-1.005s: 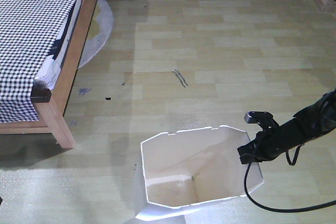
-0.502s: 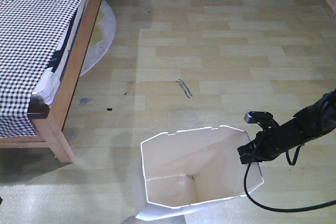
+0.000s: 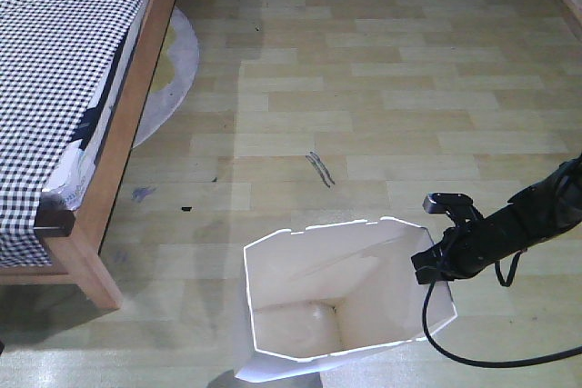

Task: Move trash bin to bedside with robot
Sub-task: 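Drive along the bed holding the bin with the right gripper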

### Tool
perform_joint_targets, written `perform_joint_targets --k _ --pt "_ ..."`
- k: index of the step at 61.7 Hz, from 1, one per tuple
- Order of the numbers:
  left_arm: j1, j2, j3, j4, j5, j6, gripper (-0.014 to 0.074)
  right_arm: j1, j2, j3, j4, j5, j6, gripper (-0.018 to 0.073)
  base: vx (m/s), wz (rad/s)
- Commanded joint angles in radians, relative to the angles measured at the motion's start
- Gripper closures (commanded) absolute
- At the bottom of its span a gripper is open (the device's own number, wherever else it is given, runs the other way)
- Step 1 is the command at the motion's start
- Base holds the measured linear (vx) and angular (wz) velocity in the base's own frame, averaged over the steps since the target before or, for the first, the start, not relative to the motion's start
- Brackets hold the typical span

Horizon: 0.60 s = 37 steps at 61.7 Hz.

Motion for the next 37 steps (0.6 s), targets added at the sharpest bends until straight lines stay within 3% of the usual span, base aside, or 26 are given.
perform_joint_targets --k 1,37 --pt "-0.006 -0.014 0.019 -0.004 -0.069 -0.006 0.0602 -0.002 -0.073 -0.01 0.053 0.201 -0.006 0.0564 0.18 -0.02" --pt "-0.006 -0.014 0.019 -0.004 -0.069 -0.006 0.0602 -0.002 -0.073 -0.01 0.053 0.201 -0.006 0.0564 0.2 -0.06"
